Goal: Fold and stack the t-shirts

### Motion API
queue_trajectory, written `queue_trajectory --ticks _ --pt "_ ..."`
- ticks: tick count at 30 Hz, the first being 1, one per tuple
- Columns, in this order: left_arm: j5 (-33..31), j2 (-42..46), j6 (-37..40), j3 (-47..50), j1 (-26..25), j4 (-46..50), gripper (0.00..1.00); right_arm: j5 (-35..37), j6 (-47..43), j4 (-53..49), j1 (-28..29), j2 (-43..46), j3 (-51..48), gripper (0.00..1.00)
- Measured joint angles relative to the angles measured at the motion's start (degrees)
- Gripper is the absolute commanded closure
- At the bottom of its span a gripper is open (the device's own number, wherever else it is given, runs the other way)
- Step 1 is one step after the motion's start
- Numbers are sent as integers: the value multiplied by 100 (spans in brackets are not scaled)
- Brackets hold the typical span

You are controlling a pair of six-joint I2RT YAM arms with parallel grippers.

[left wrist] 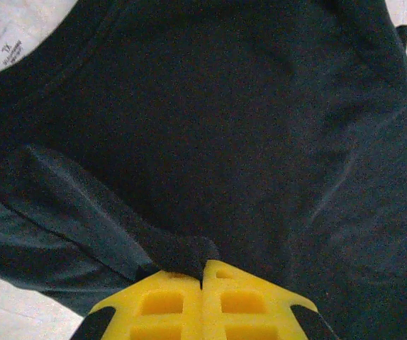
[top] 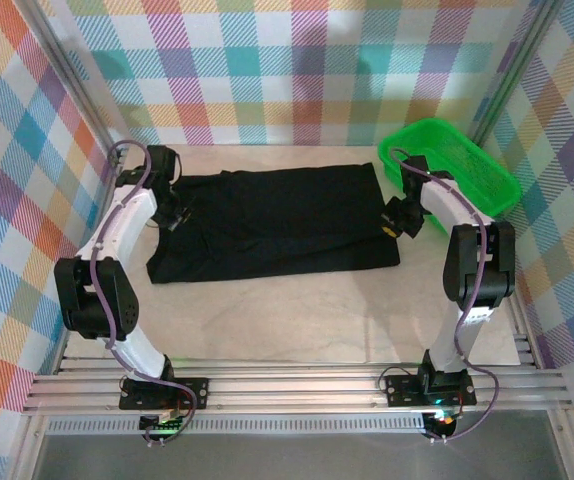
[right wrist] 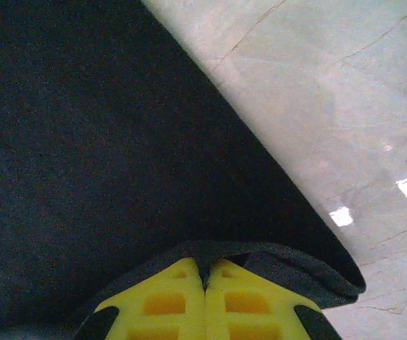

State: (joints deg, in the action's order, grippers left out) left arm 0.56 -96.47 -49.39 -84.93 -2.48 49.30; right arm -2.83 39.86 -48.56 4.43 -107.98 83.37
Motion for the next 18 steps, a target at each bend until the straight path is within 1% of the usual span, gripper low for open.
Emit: queue_trajectory --ticks 14,15,16,17,18 --pt "-111 -308 136 -138 153 0 100 17 0 -48 -57 -173 131 100" --pt "-127 -348 151 -153 155 0 100 2 0 -42 -57 -203 162 97" --pt "-138 -385 173 -170 155 0 100 -17 0 -39 -57 -232 184 89" --pt "-157 -428 208 -201 155 7 88 -50 22 -48 -57 -282 225 79" --pt "-170 -474 243 -234 157 4 73 -76 13 -55 -61 -323 264 72"
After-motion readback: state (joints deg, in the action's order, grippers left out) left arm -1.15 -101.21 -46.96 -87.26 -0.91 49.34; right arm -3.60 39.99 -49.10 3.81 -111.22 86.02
